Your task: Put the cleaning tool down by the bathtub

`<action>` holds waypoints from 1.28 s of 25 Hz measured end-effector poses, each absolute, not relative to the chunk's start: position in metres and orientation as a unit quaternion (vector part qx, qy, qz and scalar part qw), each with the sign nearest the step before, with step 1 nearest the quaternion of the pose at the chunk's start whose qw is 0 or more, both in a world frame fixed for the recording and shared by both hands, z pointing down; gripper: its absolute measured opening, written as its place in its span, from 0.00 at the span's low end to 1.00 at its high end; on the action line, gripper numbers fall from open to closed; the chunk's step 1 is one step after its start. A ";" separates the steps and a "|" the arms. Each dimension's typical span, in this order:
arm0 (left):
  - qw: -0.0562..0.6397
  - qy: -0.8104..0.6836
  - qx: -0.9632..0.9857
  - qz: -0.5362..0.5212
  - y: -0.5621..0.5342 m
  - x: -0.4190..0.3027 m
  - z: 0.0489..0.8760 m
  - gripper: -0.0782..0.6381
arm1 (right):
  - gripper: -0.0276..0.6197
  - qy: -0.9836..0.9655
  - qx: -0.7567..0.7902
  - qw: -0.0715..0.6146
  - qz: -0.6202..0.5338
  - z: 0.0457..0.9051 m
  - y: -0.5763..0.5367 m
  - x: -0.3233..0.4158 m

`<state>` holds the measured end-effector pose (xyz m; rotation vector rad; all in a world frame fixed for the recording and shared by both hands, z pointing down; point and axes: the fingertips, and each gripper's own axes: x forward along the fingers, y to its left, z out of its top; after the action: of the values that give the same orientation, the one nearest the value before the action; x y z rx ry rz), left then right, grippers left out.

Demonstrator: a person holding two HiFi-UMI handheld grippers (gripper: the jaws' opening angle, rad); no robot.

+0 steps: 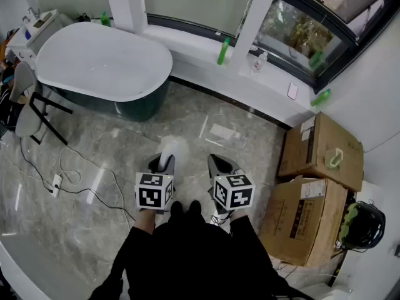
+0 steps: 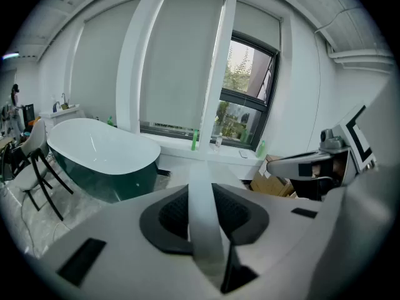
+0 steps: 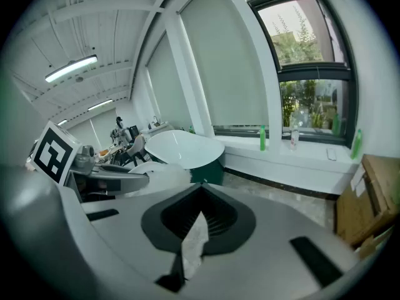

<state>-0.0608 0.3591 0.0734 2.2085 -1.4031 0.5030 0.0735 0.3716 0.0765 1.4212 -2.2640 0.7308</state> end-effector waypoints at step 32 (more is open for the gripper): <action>0.211 -0.541 0.796 0.173 0.322 -0.024 0.052 0.25 | 0.04 -0.779 0.541 0.144 0.282 0.071 0.365 0.164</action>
<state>-0.0244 0.3217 0.0518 2.2109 -1.5034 0.4802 0.1637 0.3648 0.0714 1.5578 -2.2461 0.8134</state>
